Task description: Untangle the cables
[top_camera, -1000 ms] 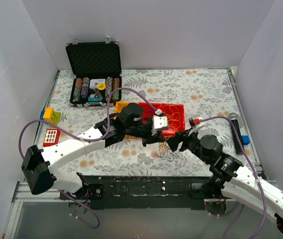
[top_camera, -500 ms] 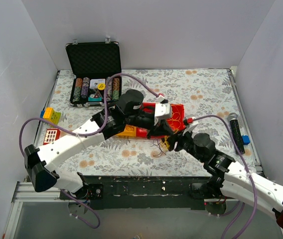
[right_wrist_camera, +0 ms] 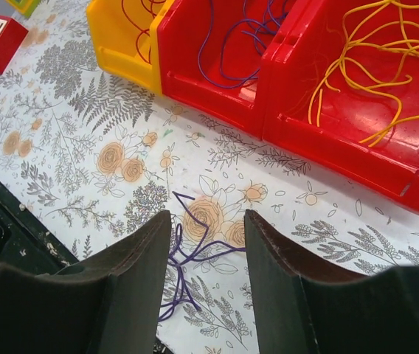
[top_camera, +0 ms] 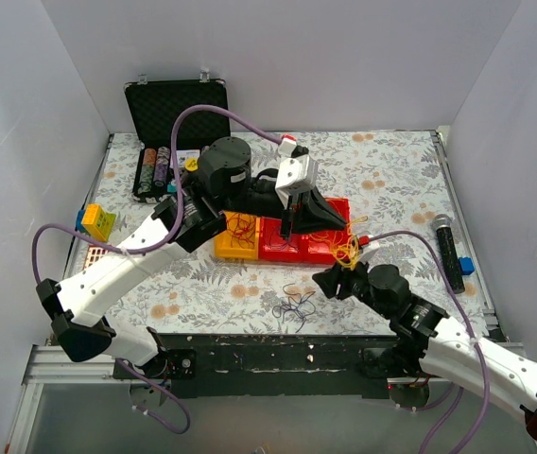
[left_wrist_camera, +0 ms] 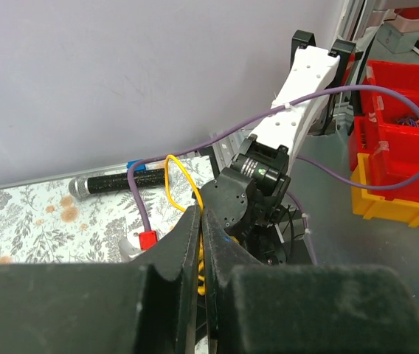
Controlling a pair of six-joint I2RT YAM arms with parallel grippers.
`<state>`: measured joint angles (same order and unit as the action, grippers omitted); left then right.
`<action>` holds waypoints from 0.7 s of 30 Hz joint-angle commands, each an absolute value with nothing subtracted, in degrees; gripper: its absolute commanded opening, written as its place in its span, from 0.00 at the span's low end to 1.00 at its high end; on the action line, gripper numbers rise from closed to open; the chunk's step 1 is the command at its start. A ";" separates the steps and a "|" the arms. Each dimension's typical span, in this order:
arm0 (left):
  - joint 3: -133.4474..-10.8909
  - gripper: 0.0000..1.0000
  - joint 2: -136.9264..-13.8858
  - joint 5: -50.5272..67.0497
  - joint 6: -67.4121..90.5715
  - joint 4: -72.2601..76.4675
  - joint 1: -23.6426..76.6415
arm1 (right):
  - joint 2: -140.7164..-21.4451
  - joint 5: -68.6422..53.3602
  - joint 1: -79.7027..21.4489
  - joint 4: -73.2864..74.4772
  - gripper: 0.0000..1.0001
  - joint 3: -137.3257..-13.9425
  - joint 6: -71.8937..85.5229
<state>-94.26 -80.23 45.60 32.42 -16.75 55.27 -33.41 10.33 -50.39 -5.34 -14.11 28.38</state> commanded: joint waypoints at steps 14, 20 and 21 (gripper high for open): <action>-93.16 0.00 -78.84 42.54 21.45 -22.76 54.67 | -21.62 12.92 -50.80 9.84 0.65 -24.17 25.75; -97.11 0.00 -81.03 42.19 18.46 -24.25 54.58 | -22.32 15.55 -50.71 12.38 0.61 -22.06 27.85; -97.90 0.00 -81.73 41.67 17.94 -24.69 54.58 | -22.59 17.04 -50.80 13.70 0.60 -21.63 28.56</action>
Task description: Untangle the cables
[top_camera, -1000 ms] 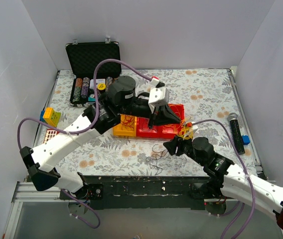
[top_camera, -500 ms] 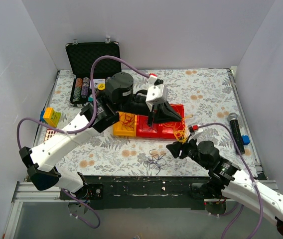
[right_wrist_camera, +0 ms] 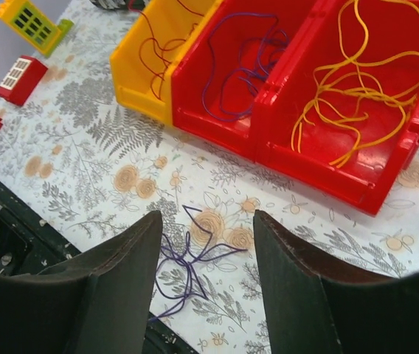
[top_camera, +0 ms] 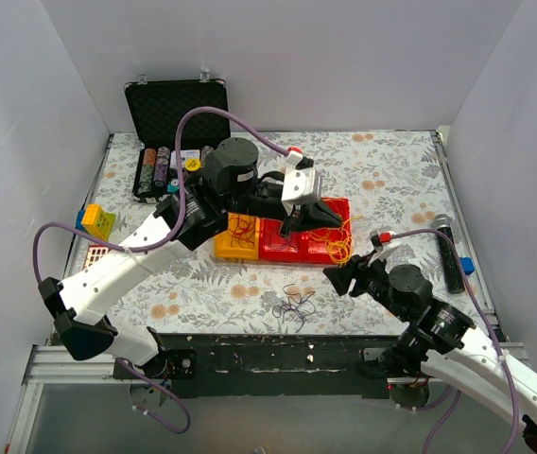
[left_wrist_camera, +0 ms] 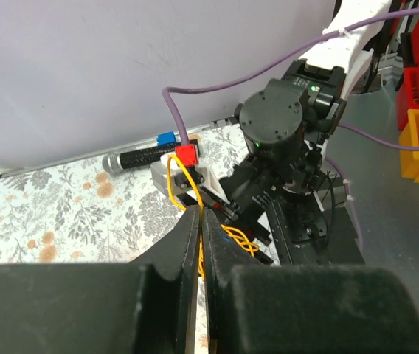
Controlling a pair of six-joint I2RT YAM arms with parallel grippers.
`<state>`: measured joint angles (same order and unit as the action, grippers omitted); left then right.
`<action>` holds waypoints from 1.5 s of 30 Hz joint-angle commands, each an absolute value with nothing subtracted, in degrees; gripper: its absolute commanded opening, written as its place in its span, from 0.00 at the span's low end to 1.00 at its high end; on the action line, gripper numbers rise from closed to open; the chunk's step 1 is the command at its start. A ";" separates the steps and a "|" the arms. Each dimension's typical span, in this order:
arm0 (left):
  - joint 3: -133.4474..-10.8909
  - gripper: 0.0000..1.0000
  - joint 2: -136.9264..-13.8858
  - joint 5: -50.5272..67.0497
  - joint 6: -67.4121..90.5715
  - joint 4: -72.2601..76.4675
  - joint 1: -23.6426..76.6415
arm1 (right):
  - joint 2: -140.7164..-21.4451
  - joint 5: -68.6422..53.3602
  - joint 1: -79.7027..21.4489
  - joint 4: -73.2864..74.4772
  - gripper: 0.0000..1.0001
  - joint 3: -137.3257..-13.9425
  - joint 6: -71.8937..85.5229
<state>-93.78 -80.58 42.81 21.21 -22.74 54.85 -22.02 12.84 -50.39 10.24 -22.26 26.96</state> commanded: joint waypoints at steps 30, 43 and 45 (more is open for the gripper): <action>-94.92 0.02 -110.04 16.25 12.30 -12.56 47.72 | -17.49 32.52 -50.71 22.77 0.48 -21.18 37.00; -83.35 0.98 -94.60 32.06 6.17 -29.60 47.90 | -19.87 26.64 -50.71 18.90 0.55 -21.36 34.37; -78.24 0.98 -91.42 34.27 3.70 -32.86 47.81 | -19.78 21.74 -50.71 15.40 0.57 -20.40 31.40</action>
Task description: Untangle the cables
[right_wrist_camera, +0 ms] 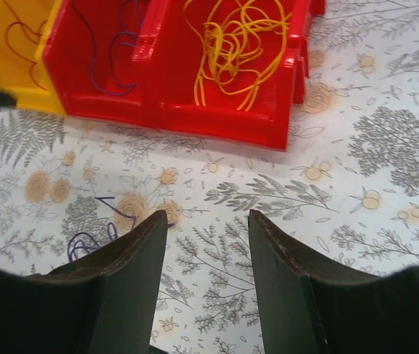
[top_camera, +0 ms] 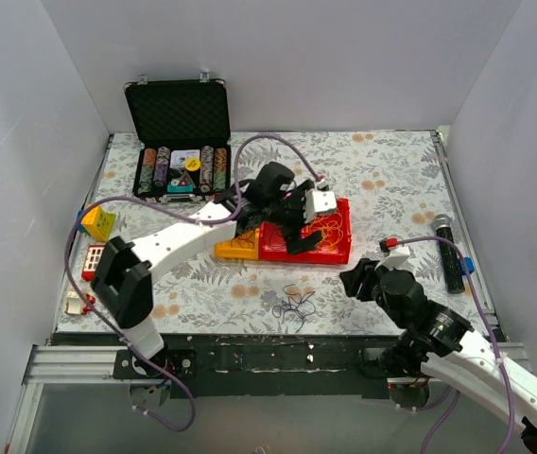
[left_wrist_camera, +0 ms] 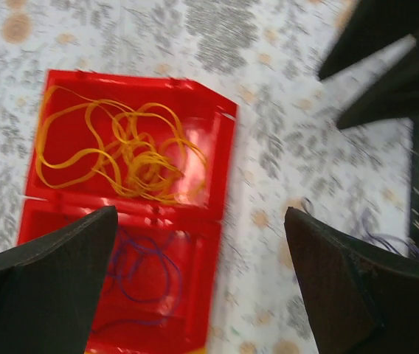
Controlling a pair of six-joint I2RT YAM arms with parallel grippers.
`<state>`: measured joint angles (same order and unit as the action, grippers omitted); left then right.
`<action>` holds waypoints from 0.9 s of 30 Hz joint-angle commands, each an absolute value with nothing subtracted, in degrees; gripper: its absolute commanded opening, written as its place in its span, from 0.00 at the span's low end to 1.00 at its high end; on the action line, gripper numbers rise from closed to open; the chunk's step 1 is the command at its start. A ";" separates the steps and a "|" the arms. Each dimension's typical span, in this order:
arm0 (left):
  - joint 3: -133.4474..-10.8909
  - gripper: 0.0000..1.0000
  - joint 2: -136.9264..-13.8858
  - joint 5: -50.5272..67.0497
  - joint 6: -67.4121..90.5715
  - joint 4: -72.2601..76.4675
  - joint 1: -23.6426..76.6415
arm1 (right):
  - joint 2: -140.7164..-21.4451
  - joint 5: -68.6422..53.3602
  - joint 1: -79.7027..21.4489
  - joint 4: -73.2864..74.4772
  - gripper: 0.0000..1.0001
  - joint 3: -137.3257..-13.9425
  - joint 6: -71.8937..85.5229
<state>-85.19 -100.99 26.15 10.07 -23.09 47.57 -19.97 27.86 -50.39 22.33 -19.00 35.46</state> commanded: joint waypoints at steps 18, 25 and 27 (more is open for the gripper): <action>-86.74 0.98 -92.37 38.41 30.85 -37.97 28.04 | -52.02 -12.04 -52.21 0.53 0.62 -20.92 21.54; -90.87 0.98 -89.38 27.25 30.86 -43.04 25.75 | -53.09 -9.15 -52.38 2.19 0.01 -27.49 19.08; -91.49 0.98 -89.12 25.06 30.93 -44.82 25.66 | -52.30 -7.65 -52.38 4.38 0.01 -31.62 17.41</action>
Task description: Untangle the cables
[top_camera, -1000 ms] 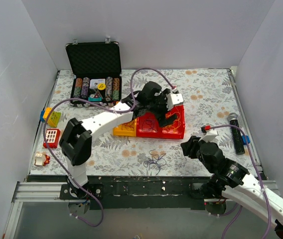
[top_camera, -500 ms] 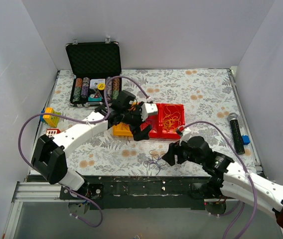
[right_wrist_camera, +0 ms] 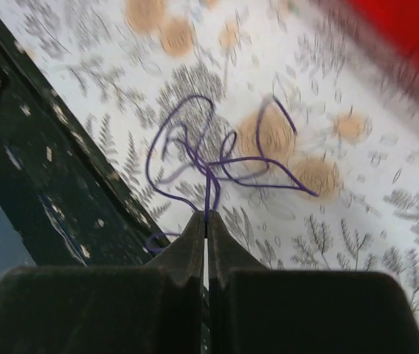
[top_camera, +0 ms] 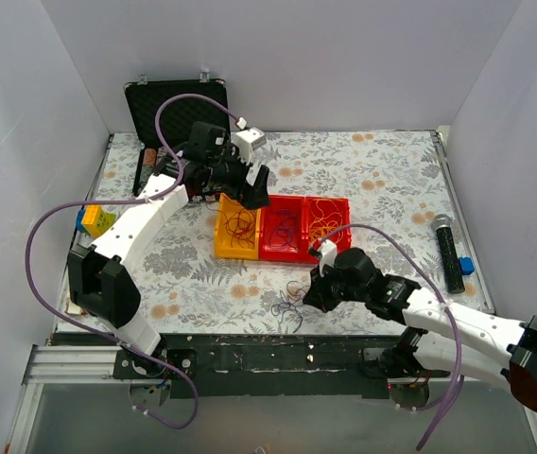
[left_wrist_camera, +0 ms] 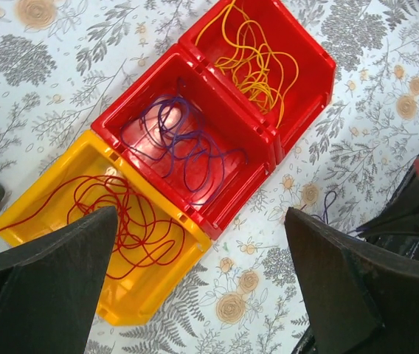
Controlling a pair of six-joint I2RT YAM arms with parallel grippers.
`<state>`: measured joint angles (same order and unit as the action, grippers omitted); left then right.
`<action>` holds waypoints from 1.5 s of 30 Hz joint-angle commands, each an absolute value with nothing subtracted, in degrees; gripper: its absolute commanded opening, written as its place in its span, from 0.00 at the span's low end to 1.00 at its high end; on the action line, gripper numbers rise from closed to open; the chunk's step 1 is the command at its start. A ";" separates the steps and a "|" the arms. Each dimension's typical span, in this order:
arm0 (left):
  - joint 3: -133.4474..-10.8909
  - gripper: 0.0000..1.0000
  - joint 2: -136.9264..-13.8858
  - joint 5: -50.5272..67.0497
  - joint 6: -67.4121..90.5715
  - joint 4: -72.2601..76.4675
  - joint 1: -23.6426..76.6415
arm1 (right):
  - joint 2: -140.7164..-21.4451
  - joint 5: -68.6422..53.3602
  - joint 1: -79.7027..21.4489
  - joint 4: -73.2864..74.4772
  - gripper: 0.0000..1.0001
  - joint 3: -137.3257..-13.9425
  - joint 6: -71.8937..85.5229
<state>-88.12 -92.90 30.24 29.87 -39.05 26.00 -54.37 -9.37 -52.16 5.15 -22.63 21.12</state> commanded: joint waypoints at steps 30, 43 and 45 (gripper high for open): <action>-85.52 0.98 -75.85 14.15 35.24 -41.40 14.68 | -78.04 7.82 -46.67 13.10 0.01 -69.70 0.18; -83.41 0.98 -75.85 12.92 36.03 -40.08 14.68 | -85.95 15.55 -44.21 14.15 0.01 -72.42 -3.87; -83.32 0.98 -76.46 12.74 36.65 -39.90 14.68 | -88.23 13.81 -44.30 15.11 0.01 -72.86 -2.82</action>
<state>-83.72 -77.12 14.26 35.42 -41.52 14.79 -85.14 12.78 -44.36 15.33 -69.80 -2.68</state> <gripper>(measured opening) 0.981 0.030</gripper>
